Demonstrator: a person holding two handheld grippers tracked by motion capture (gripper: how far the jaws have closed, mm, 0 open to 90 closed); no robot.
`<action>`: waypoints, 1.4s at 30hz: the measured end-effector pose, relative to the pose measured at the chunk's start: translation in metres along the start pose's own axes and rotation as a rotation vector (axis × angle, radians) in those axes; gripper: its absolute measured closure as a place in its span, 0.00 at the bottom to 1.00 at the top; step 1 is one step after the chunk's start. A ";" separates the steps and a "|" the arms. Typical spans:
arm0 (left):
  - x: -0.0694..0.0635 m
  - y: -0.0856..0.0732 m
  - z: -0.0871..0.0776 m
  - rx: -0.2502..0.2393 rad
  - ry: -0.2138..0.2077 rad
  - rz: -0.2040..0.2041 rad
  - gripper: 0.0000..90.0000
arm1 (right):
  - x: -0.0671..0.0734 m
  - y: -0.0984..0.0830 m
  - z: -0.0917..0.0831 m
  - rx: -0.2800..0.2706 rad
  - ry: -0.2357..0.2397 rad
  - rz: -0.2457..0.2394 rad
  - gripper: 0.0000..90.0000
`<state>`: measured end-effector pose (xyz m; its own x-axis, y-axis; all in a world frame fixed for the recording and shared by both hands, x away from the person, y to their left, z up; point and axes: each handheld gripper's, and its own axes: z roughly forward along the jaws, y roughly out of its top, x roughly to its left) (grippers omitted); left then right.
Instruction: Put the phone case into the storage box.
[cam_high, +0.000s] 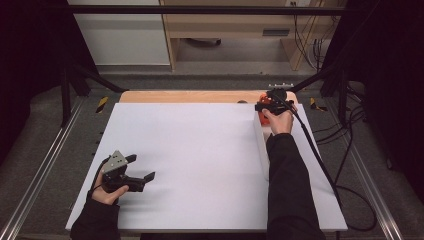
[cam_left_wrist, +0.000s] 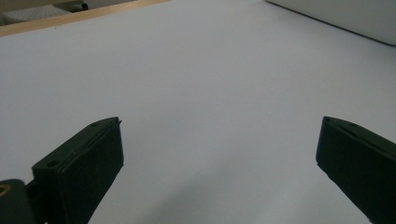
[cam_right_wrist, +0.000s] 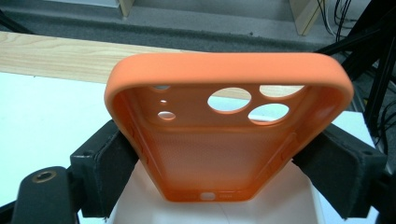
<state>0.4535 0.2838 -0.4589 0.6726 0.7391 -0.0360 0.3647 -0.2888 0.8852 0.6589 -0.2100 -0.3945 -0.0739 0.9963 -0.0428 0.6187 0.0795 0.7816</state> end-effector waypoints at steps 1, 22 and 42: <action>0.000 0.000 0.000 0.000 0.001 0.001 0.00 | 0.000 0.000 0.000 0.005 0.002 0.001 0.17; 0.000 0.000 0.000 0.003 -0.001 0.001 0.00 | -0.007 0.000 -0.002 -0.023 0.032 0.003 0.03; -0.002 0.001 0.000 -0.001 -0.004 0.004 0.00 | -0.013 0.006 -0.044 -0.112 0.131 -0.029 0.02</action>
<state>0.4524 0.2821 -0.4581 0.6764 0.7357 -0.0339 0.3610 -0.2911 0.8860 0.6294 -0.2242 -0.3618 -0.1966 0.9804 0.0094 0.5240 0.0970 0.8462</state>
